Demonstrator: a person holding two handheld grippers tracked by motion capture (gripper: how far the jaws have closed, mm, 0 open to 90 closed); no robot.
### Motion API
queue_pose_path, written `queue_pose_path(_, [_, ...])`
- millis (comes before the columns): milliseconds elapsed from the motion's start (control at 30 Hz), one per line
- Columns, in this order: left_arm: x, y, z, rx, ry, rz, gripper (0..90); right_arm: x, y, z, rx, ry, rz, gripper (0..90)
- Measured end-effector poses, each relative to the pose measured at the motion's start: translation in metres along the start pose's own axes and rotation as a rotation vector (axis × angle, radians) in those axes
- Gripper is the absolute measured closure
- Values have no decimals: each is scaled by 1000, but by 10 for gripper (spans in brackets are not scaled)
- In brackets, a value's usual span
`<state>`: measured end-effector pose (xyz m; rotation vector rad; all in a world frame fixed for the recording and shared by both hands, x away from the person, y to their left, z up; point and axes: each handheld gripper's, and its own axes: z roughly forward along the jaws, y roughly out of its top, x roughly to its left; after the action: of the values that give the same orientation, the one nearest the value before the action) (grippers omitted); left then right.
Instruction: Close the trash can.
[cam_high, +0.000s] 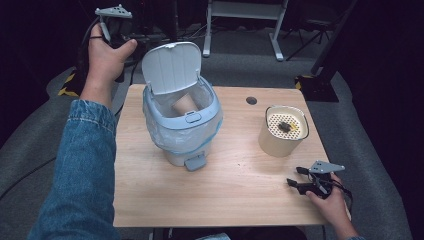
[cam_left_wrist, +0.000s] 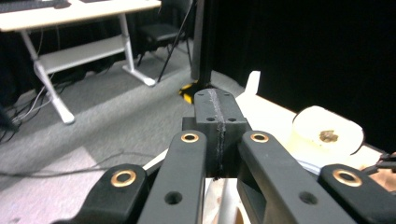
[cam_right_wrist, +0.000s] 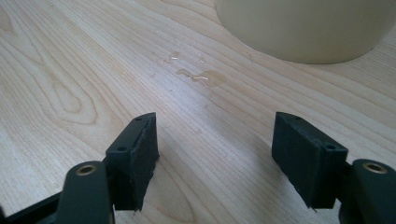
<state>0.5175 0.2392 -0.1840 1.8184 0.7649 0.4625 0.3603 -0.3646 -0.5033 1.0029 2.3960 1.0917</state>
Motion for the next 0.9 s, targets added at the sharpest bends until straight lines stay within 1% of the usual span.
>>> queue_pose_path(33, [0, 0, 2, 15, 8, 3, 898, 0, 0, 0, 0, 0, 0, 318])
queue_pose_path(67, [-1, -1, 3, 24, 7, 5, 898, 0, 0, 0, 0, 0, 0, 318])
queue_pose_path(167, [-3, -1, 4, 19, -27, -4, 899, 0, 0, 0, 0, 0, 0, 318])
queue_pose_path(267, [-10, -2, 2, 24, -90, 1, 899, 0, 0, 0, 0, 0, 0, 317])
queue_pose_path(367, [-26, -7, 1, 25, -149, 44, 899, 0, 0, 0, 0, -1, -1, 318])
queue_pose_path(433, [-35, -12, 1, 25, -187, 62, 899, 0, 0, 0, 0, 0, 0, 317])
queue_pose_path(567, [-48, -26, 4, 36, -241, 71, 899, 0, 0, 0, 1, -1, -2, 317])
queue_pose_path(700, [-57, -37, 8, 52, -282, 81, 899, 0, 0, 0, 0, 0, -1, 318])
queue_pose_path(733, [-60, -40, 9, 55, -293, 77, 899, 0, 0, 0, 0, -1, -1, 317])
queue_pose_path(767, [-62, -44, 11, 61, -298, 74, 899, 0, 0, 0, 0, 0, -1, 318])
queue_pose_path(833, [-65, -51, 13, 72, -291, 76, 899, 0, 0, 0, 0, 0, -1, 318])
queue_pose_path(900, [-67, -58, 15, 76, -304, 68, 899, 0, 0, 0, 0, 0, -1, 318])
